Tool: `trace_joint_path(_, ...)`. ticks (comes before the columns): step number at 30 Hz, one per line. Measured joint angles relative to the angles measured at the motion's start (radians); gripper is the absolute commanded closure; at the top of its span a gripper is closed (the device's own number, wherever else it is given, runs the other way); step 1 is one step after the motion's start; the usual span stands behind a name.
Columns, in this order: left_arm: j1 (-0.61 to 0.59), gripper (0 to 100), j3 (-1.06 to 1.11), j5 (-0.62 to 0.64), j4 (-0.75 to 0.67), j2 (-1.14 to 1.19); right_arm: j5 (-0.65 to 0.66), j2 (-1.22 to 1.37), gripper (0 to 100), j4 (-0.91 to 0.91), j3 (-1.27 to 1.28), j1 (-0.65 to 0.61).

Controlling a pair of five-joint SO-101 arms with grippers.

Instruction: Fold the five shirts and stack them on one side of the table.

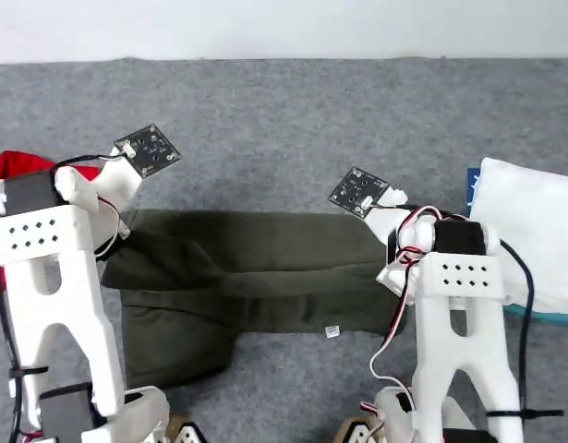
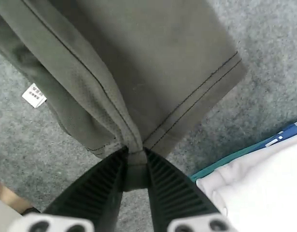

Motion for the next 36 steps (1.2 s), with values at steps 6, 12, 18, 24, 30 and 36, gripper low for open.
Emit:
trace_joint_path(6, -0.021, 98, 0.005, 0.104, -0.236, 0.000, -0.002, 0.000, 98.7, -0.143, 0.000, 0.000)
trace_joint_path(12, 0.029, 98, 0.006, 0.226, -0.671, 0.000, -0.002, 0.037, 98.7, -0.560, 0.000, 0.000)
trace_joint_path(18, 0.091, 98, 0.008, 0.270, -0.922, 0.000, 0.000, 0.057, 98.8, -0.865, 0.000, 0.000)
trace_joint_path(24, 0.103, 98, 0.104, 0.273, -0.895, 0.000, 0.000, 0.061, 98.8, -0.792, 0.000, -0.035)
trace_joint_path(30, 0.101, 98, 0.164, 0.273, -0.766, 0.002, 0.000, 0.061, 98.8, -0.624, 0.000, -0.037)
trace_joint_path(36, 0.101, 98, 0.164, 0.186, -0.549, 0.002, 0.000, 0.061, 98.8, -0.450, 0.000, -0.037)
